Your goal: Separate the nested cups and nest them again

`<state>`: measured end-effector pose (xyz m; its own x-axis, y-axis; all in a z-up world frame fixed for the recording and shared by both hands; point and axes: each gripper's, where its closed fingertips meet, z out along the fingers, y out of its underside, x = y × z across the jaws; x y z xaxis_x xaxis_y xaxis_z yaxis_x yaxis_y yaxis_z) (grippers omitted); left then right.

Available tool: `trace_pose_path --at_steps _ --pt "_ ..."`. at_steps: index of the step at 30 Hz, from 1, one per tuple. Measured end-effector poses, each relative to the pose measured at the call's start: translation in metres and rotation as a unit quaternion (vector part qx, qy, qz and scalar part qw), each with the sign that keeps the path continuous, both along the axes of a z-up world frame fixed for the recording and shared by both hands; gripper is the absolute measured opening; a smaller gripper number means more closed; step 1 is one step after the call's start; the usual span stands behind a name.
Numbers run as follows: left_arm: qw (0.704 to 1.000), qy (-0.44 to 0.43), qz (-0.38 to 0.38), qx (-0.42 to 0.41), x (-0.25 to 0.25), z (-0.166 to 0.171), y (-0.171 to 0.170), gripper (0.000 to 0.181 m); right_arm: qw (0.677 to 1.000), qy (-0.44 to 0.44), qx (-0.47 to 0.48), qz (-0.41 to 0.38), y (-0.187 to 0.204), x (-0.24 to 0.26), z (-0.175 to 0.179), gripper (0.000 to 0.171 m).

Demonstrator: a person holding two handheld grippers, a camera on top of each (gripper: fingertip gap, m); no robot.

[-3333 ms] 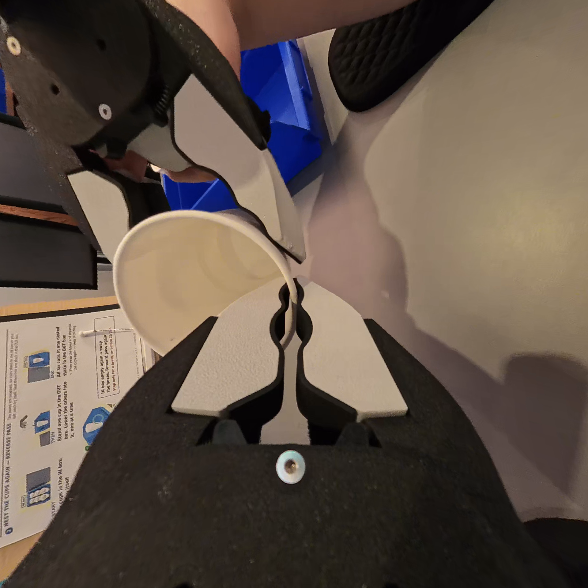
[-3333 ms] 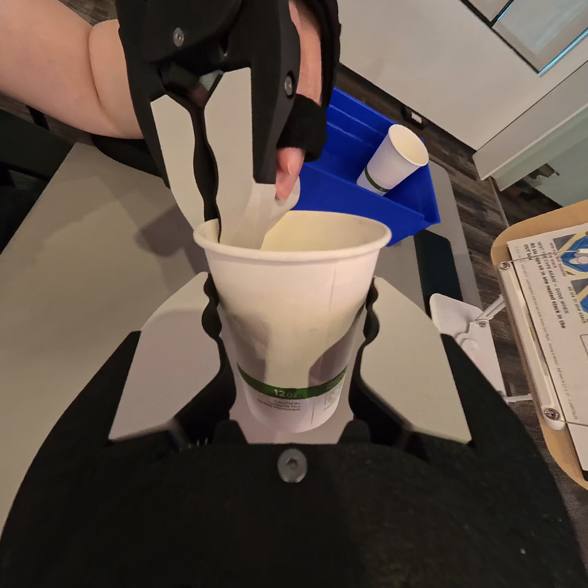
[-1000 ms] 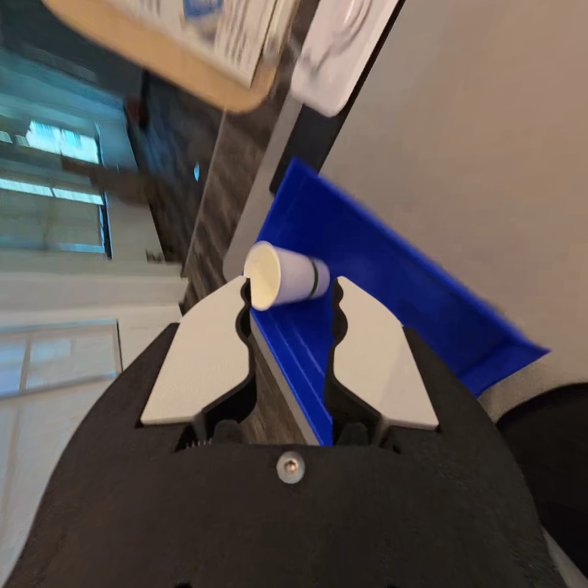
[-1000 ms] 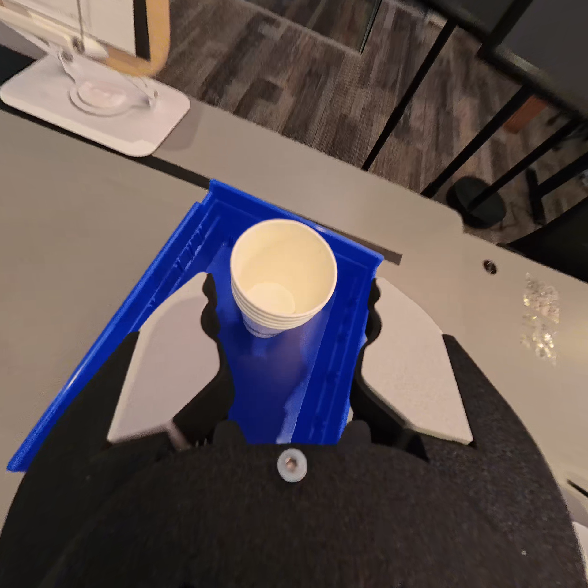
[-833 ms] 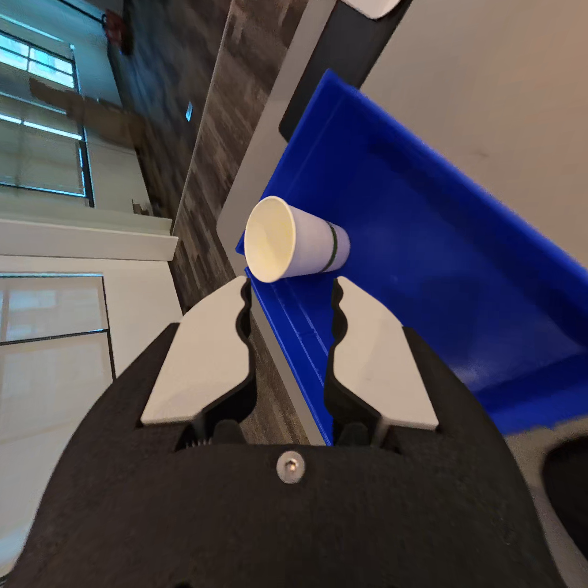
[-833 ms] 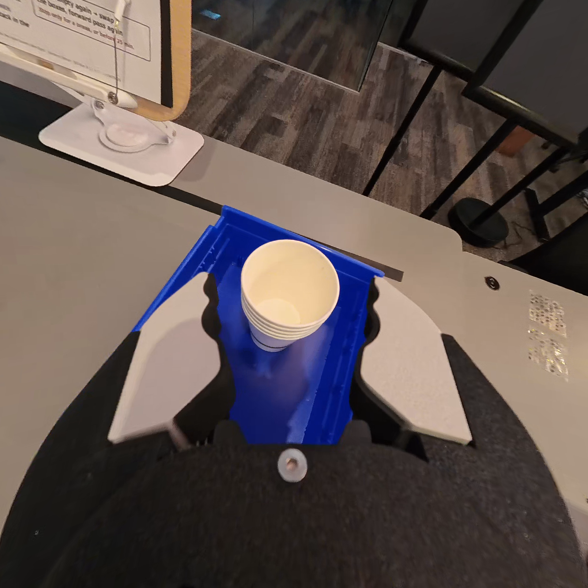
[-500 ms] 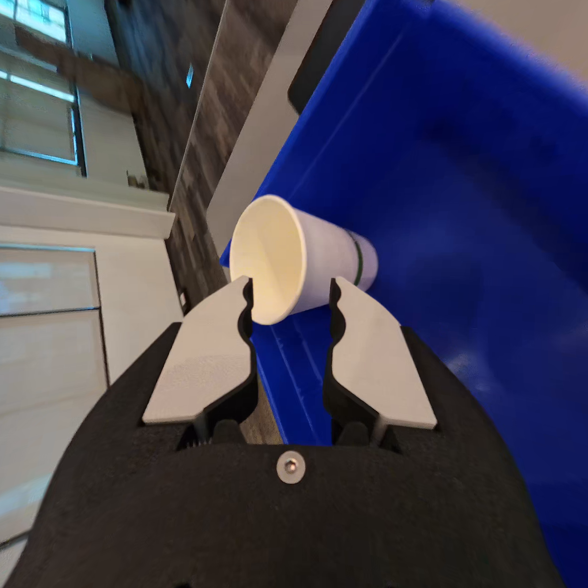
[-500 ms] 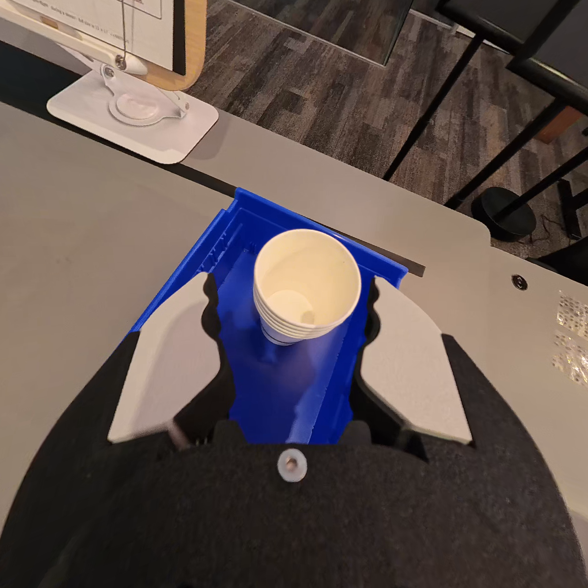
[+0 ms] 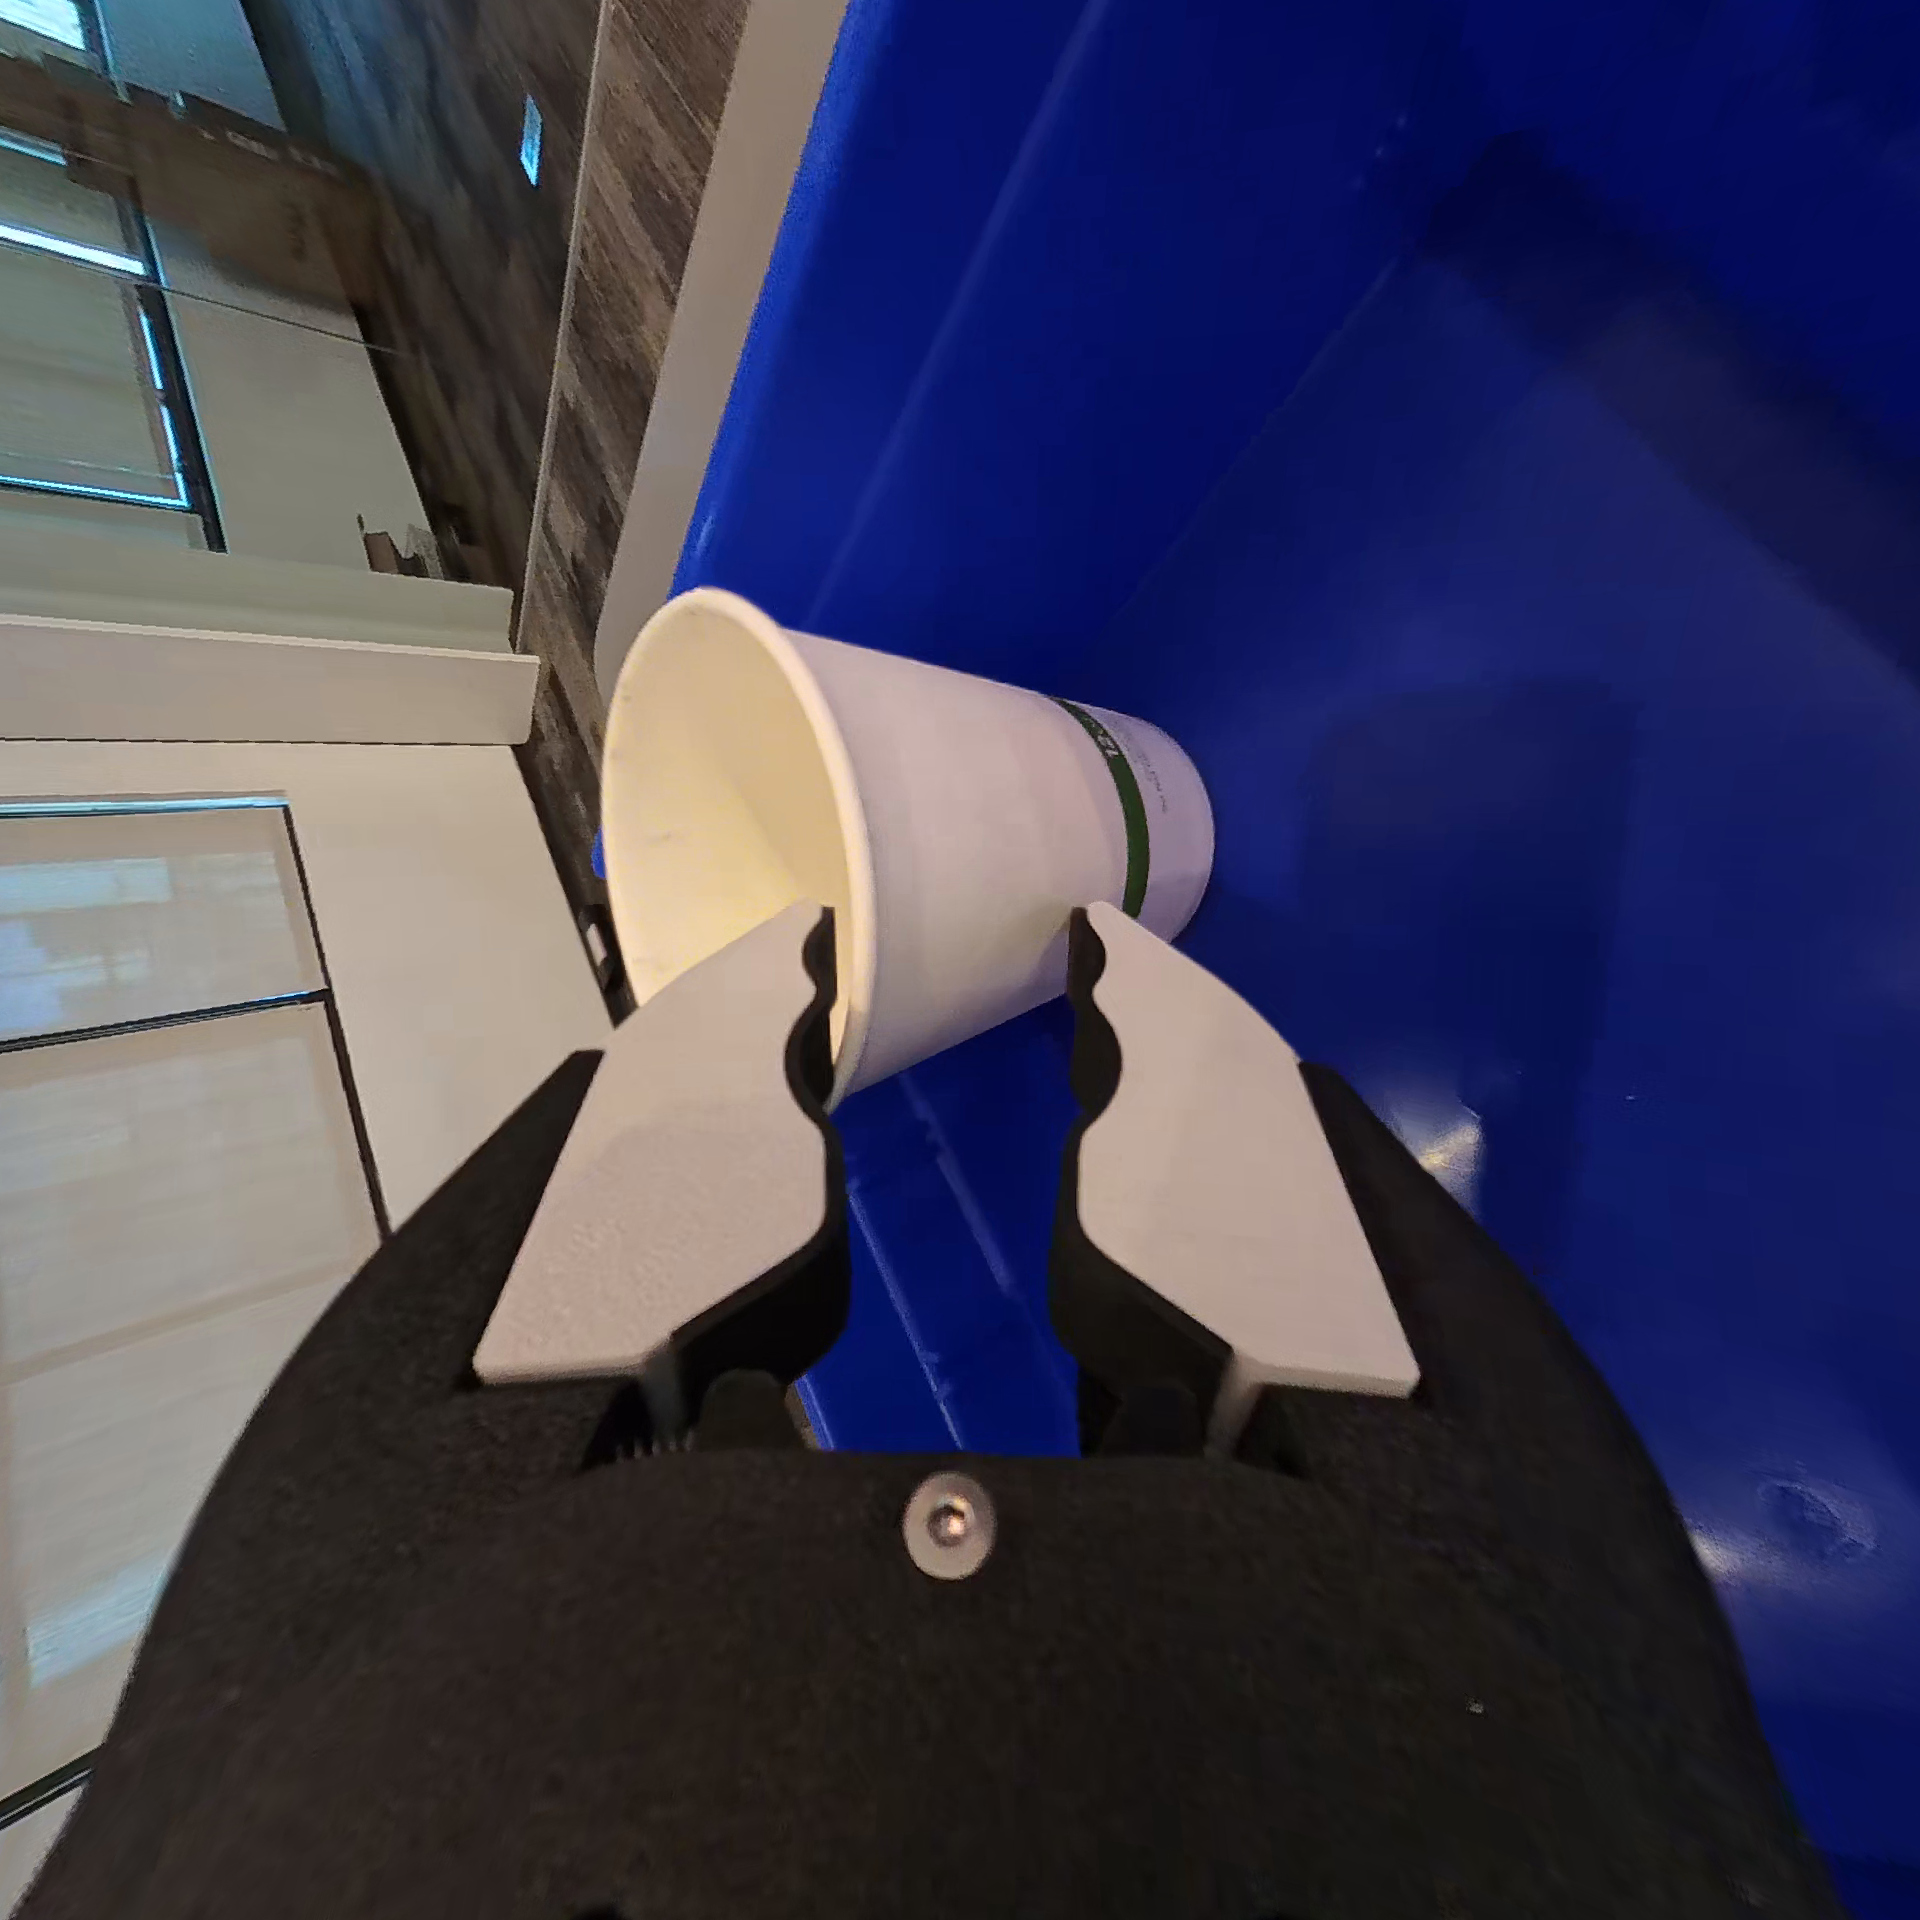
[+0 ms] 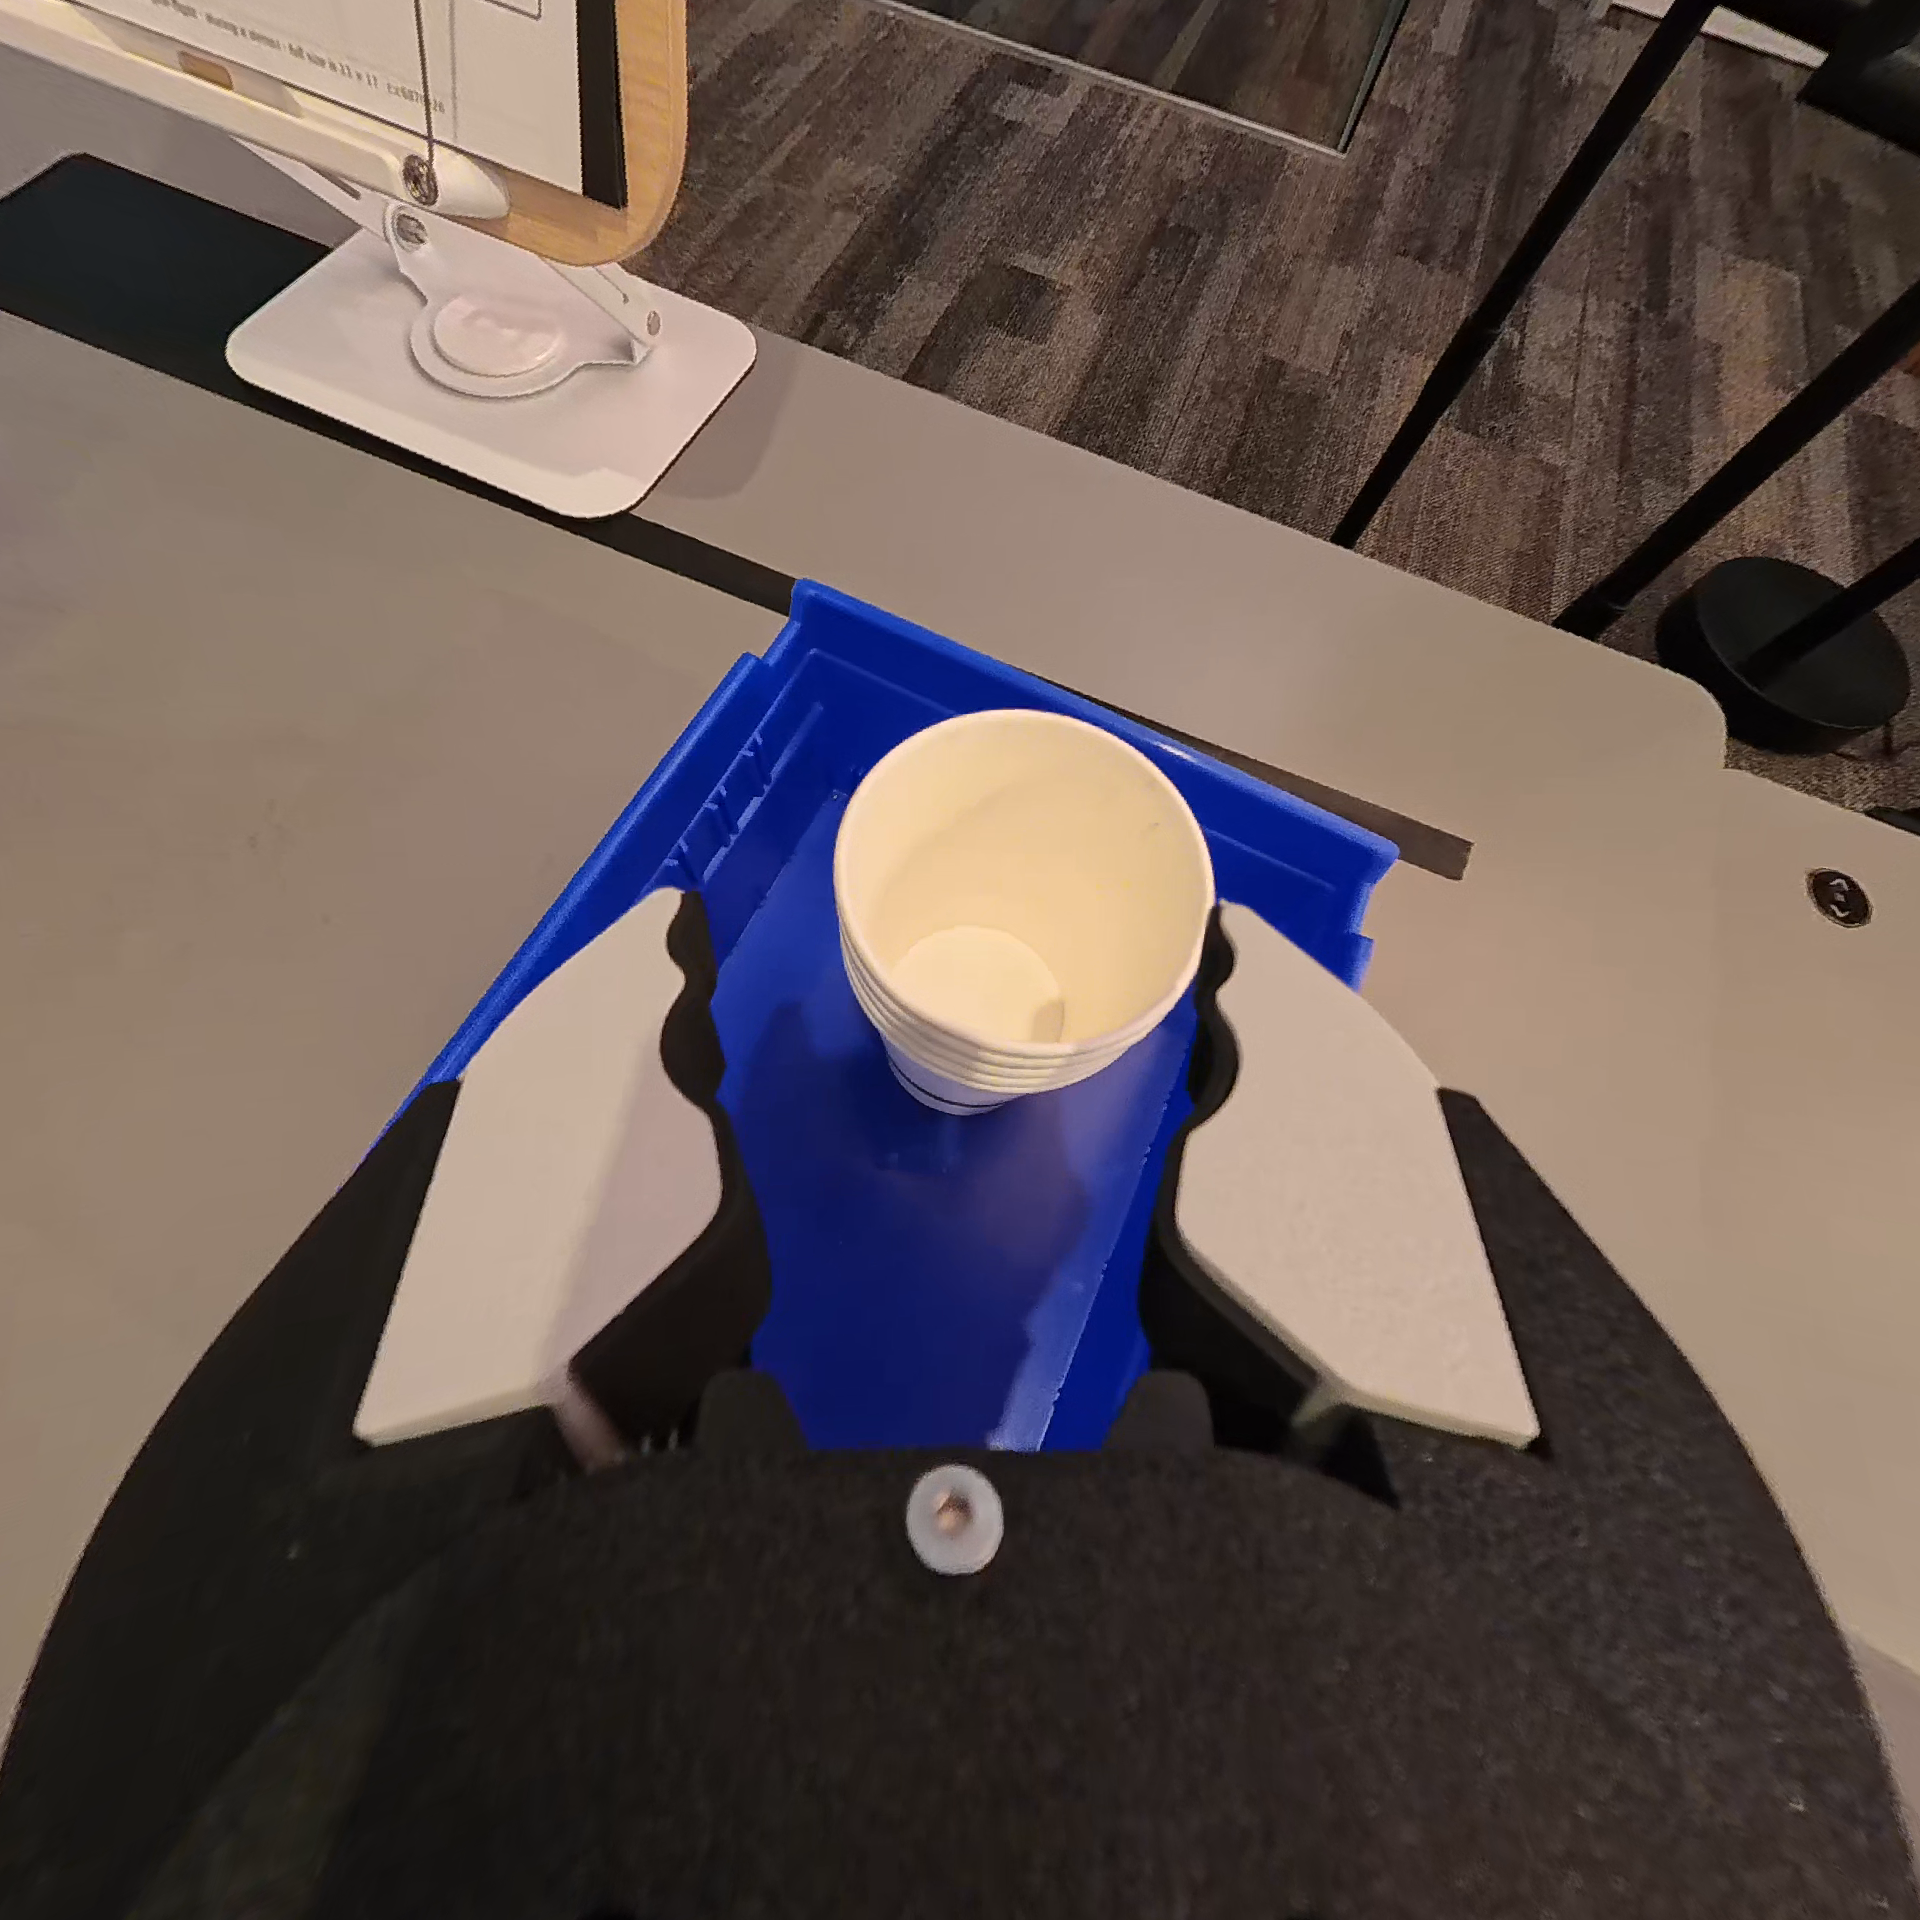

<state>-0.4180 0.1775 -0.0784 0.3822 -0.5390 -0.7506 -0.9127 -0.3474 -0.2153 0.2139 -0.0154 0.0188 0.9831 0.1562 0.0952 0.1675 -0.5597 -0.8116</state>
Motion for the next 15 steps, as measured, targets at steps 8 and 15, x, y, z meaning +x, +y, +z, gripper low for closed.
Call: trace_pose_path --at_steps 8,15 --pt "1.000 0.006 -0.006 -0.027 0.002 0.000 -0.011 0.024 1.000 0.005 -0.007 0.001 0.000 0.000 -0.003 0.089" --pt "0.997 -0.011 0.000 -0.074 0.001 -0.005 -0.024 0.009 1.000 0.005 -0.020 0.003 0.000 -0.002 -0.008 0.088"
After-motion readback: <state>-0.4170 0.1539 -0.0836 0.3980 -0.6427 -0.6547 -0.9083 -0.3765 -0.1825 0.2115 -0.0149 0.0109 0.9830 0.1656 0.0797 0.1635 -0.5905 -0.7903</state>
